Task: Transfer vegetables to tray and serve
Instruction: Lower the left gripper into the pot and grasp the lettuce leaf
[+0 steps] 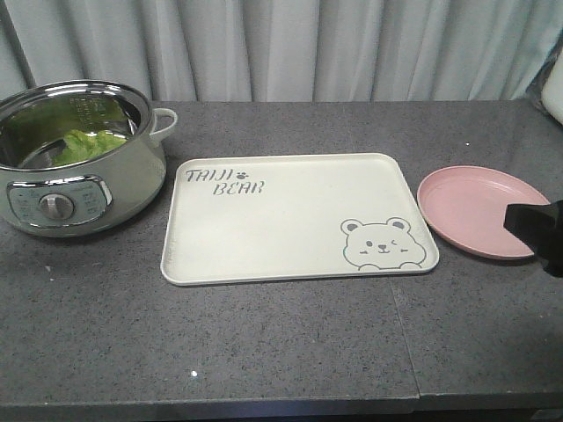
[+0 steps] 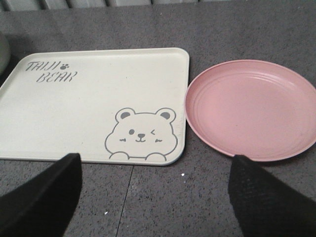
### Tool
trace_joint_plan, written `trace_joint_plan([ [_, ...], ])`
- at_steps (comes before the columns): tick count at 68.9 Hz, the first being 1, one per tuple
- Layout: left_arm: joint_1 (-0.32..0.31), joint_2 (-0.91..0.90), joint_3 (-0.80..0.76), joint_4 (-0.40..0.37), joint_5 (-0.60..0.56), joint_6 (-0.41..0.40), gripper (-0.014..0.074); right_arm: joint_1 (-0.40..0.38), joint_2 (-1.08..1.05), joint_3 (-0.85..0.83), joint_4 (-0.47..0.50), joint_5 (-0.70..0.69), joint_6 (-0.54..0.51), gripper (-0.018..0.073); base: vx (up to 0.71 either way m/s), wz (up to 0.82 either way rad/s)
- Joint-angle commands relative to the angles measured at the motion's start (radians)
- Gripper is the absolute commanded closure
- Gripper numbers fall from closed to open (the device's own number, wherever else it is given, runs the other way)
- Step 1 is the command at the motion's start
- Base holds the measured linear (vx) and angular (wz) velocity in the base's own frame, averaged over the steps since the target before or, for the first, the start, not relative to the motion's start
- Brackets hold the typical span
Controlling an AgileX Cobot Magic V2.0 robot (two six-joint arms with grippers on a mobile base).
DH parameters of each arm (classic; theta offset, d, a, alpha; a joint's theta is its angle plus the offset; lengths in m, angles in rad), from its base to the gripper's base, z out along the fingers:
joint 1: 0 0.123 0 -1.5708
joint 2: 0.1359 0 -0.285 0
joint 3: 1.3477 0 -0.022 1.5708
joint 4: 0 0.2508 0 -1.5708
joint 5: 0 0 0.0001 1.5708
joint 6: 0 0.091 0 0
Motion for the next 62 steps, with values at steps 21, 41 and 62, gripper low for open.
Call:
trace_joint_plan([
  [21,-0.008,0.5,-0.547,-0.113,0.207,0.104,0.01,-0.007,0.008,-0.033,0.028,0.01,-0.018,-0.0015,0.0,0.0],
  [41,-0.008,0.725,-0.615,-0.148,0.278,0.104,0.01,-0.007,0.008,-0.033,0.028,0.01,-0.018,-0.0015,0.0,0.0],
  [62,-0.008,0.836,-0.615,-0.148,0.293,0.099,0.01,-0.007,0.008,-0.033,0.035,0.011,-0.014,-0.0015,0.0,0.0],
])
